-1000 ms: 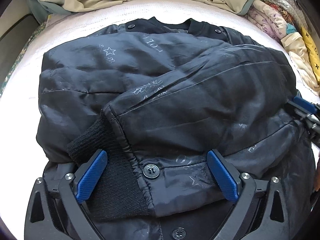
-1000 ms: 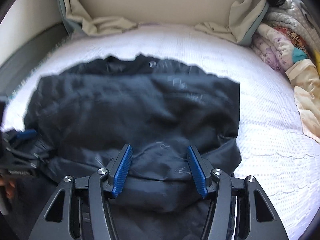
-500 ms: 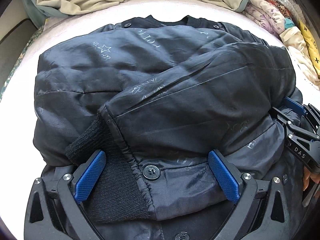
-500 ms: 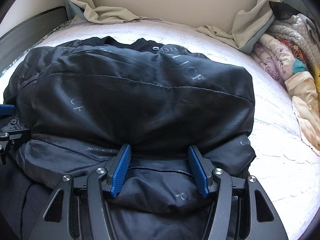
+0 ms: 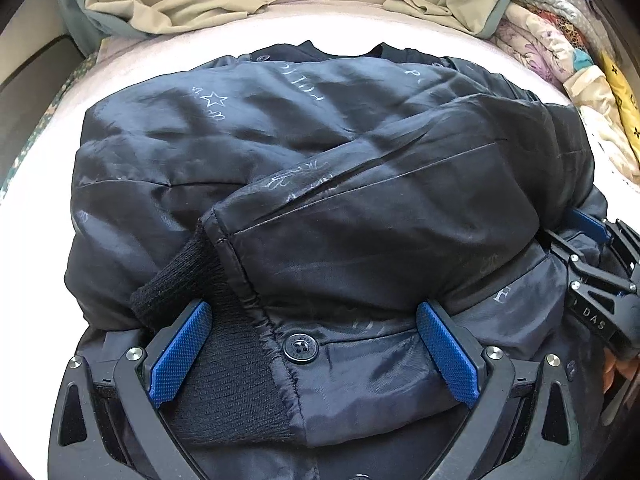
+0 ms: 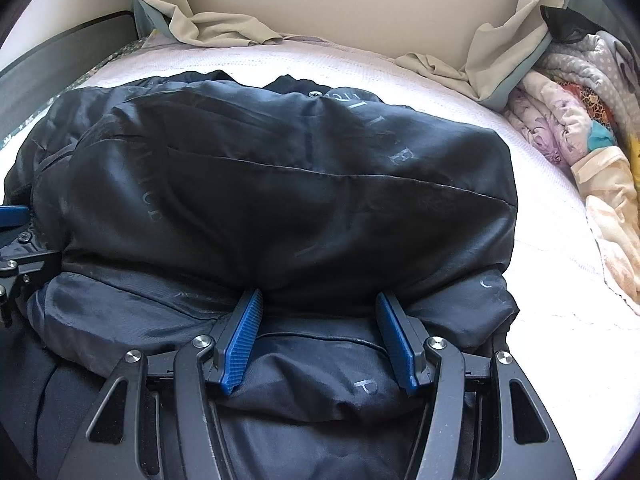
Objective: Fold large clothes
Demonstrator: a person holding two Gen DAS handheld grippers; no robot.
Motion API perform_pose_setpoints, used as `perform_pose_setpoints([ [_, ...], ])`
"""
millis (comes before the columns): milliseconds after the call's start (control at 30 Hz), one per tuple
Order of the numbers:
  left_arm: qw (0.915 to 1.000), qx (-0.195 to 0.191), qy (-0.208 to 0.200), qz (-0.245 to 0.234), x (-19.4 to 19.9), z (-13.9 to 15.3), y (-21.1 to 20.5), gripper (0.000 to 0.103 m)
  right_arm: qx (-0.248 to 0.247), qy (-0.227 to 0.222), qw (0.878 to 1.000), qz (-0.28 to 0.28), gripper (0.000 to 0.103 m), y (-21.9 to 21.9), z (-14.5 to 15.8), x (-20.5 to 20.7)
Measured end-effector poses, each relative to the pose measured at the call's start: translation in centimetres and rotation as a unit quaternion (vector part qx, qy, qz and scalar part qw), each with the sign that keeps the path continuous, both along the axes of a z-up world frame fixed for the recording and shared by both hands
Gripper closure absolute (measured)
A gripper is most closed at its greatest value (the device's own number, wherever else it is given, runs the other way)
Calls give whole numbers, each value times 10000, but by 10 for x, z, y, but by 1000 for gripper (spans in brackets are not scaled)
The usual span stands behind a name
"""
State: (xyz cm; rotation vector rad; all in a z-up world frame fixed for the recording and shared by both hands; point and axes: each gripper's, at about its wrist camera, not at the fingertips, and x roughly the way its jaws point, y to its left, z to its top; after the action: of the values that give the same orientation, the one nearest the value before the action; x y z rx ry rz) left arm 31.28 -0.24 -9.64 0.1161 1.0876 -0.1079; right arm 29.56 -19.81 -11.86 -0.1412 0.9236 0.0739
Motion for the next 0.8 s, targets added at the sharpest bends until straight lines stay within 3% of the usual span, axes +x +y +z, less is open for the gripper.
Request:
perform_pose_setpoints([
  [233,9989,-289,362,106,8,22,9,1,108,280,9994,-148,43,1,14,5],
  [333,9981,-543,141,246,5,47,26,1,530,460,9974,-131,31,-6,36,5],
  [467,9966,-680,-200,423,0,79,57,1,1195,460,9914,-278,30,-29,61,0],
  [800,9910,-961,-93,926,-20,84,126,1,1802,855,9754,-935,30,-85,73,-16],
])
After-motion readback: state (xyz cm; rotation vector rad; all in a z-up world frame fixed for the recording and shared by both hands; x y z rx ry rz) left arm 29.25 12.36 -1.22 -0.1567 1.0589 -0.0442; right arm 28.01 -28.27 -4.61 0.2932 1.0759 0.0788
